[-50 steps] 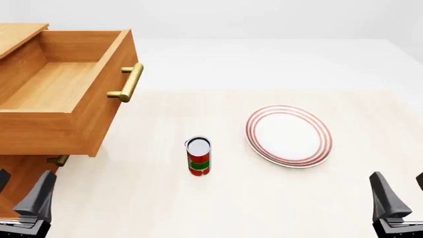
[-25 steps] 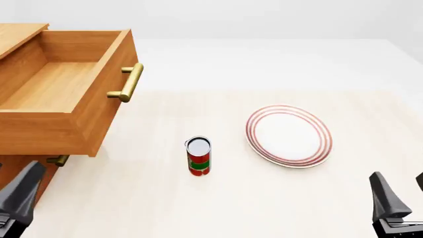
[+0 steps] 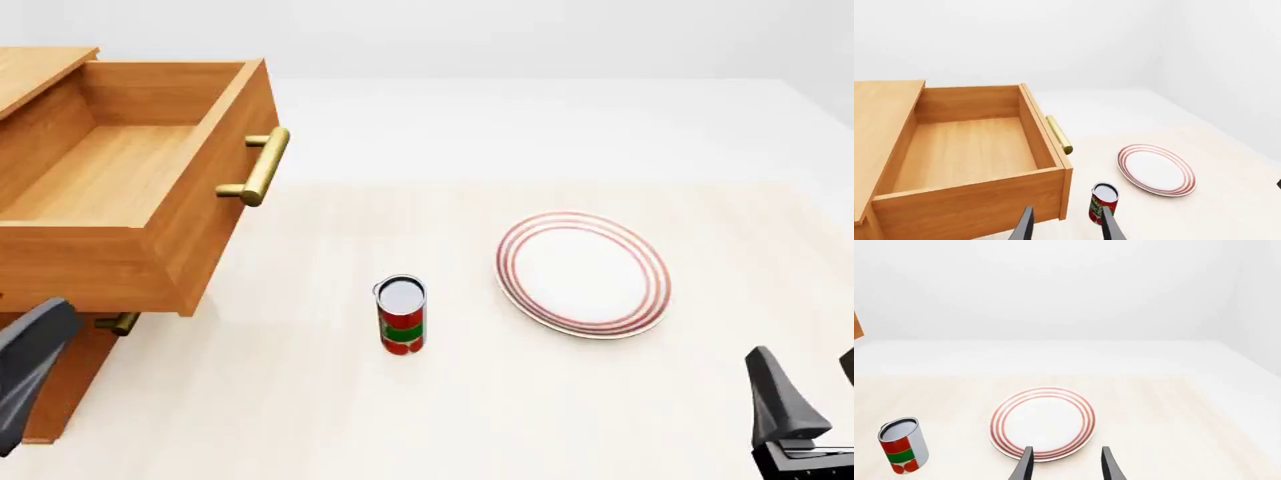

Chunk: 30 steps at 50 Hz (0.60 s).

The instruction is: Put the bowl in the top drawer of the cabinet.

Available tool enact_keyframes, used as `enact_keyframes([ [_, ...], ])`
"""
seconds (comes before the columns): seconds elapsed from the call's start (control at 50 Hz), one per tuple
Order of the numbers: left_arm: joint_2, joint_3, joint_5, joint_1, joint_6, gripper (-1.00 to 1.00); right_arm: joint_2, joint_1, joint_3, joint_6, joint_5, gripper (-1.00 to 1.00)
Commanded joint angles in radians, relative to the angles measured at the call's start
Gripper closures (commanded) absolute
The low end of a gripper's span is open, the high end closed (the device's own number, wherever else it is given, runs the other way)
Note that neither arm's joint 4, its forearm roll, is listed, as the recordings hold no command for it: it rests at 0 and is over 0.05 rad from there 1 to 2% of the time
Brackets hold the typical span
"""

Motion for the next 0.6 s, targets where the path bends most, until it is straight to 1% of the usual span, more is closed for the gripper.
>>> enact_keyframes([
  [0.02,0.097,-0.057,-0.016,-0.094,0.003,-1.00,0.000,0.000,0.000,0.000,0.000,-1.00],
  [0.26,0.202,-0.088,-0.084,-0.189,-0.003,-1.00,0.000,0.000,0.000,0.000,0.000,-1.00],
  [0.32,0.219,-0.088,-0.106,-0.218,0.007,-1.00,0.000,0.000,0.000,0.000,0.000,-1.00],
  [0.46,0.258,-0.088,-0.128,-0.263,-0.020,-1.00,0.000,0.000,0.000,0.000,0.000,-1.00],
  [0.6,0.342,-0.099,-0.166,-0.340,-0.051,-1.00,0.000,0.000,0.000,0.000,0.000,-1.00],
])
